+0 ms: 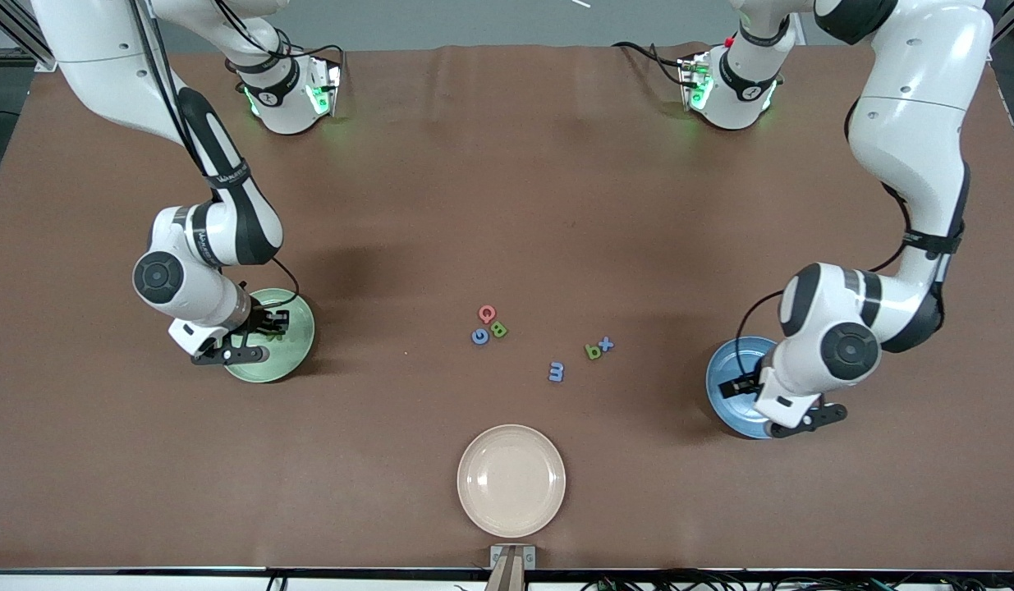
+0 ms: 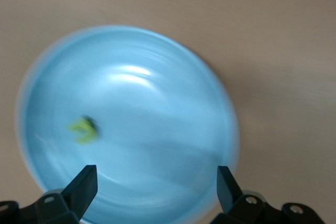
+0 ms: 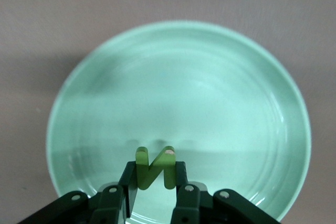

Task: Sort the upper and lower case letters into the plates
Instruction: 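Drop n on the blue plate while the right gripper drops N on the green plate, then reach the left gripper to green q while the right gripper reaches blue G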

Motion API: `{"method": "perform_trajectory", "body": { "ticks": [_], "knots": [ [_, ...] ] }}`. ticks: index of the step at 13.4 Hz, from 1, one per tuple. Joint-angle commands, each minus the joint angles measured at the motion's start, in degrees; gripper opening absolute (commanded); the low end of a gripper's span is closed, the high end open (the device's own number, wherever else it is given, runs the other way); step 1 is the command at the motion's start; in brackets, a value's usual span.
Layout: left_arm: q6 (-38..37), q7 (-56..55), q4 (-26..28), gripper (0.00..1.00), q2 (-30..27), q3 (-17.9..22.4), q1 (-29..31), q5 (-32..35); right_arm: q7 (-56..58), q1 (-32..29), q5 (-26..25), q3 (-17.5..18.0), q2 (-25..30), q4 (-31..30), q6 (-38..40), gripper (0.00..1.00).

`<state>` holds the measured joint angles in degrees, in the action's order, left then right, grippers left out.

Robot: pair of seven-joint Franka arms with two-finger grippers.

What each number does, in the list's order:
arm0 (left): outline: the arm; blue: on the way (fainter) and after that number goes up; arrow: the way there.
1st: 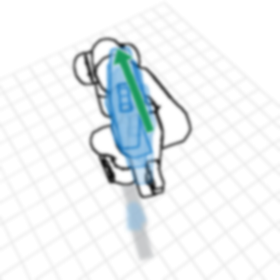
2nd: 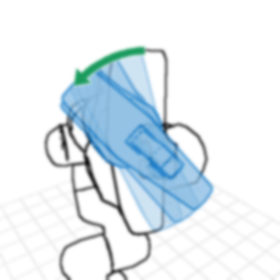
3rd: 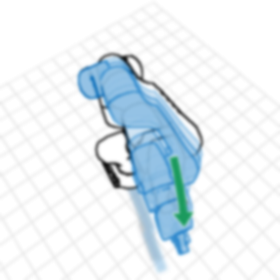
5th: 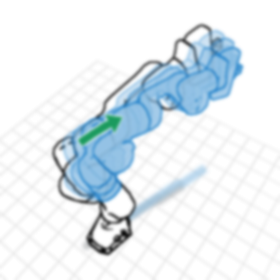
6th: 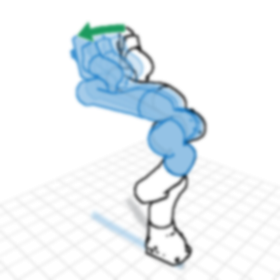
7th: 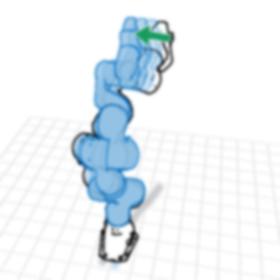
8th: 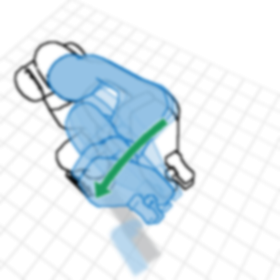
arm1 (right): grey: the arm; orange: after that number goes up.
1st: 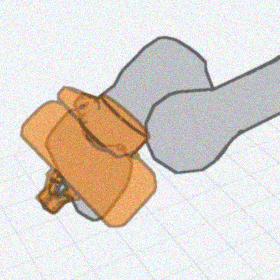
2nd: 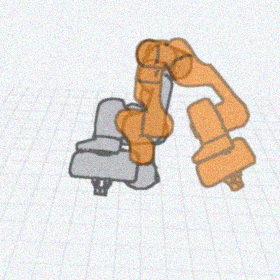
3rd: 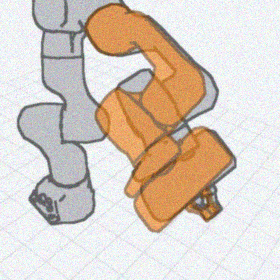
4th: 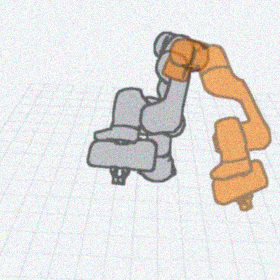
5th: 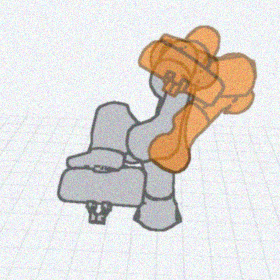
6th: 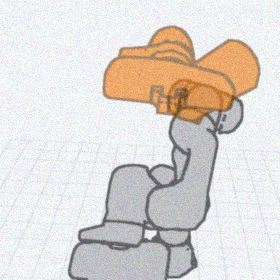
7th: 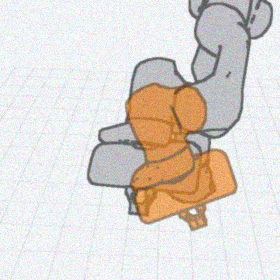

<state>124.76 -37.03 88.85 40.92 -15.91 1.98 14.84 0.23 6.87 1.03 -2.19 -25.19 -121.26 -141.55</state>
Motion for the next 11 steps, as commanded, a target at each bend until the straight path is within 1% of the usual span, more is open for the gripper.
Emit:
{"method": "perform_trajectory", "body": {
  "ticks": [1,2,3,4,6,7,8,10,11],
  "knots": [
    [0.22,-7.86,-0.16,1.0,-0.49,-0.88,-4.6,0.54,0.3,-0.63,-0.42,1.22,2.6,-3.72,-0.4,0.15],
    [0.57,-9.01,-0.34,1.0,0.21,-0.88,-7.14,0.19,0.56,-0.63,-0.42,1.22,2.6,-3.63,0.12,0.51],
    [0.57,-10.68,-0.43,0.98,0.47,-0.88,-9.0,0.01,0.48,-0.72,-0.42,1.22,2.6,-3.2,0.56,1.0],
    [0.57,-12.61,-1.21,0.97,0.82,-0.88,-10.23,0.01,0.48,-0.72,-0.42,1.31,2.86,-2.41,1.44,1.0],
    [0.83,-16.21,-2.62,0.92,2.49,-0.97,-12.6,0.1,-0.4,-0.11,-0.16,1.49,2.69,3.81,8.44,1.0],
    [1.44,-18.23,-2.8,0.9,3.28,-0.79,-14.36,0.01,-1.97,0.77,0.37,1.57,2.43,8.45,13.44,1.0],
    [2.5,-19.47,-2.8,0.88,3.81,-0.79,-14.73,0.01,-5.38,2.43,0.55,1.57,2.34,11.37,16.1,1.0],
    [5.04,-23.33,-2.8,0.83,4.78,-0.88,-15.77,-0.07,-12.58,6.29,0.9,1.66,1.47,14.46,16.3,1.0],
    [5.84,-26.92,-2.89,0.81,5.13,-0.88,-16.74,-0.07,-17.06,9.18,2.29,1.58,-0.02,15.87,15.78,1.0]
  ]
}}
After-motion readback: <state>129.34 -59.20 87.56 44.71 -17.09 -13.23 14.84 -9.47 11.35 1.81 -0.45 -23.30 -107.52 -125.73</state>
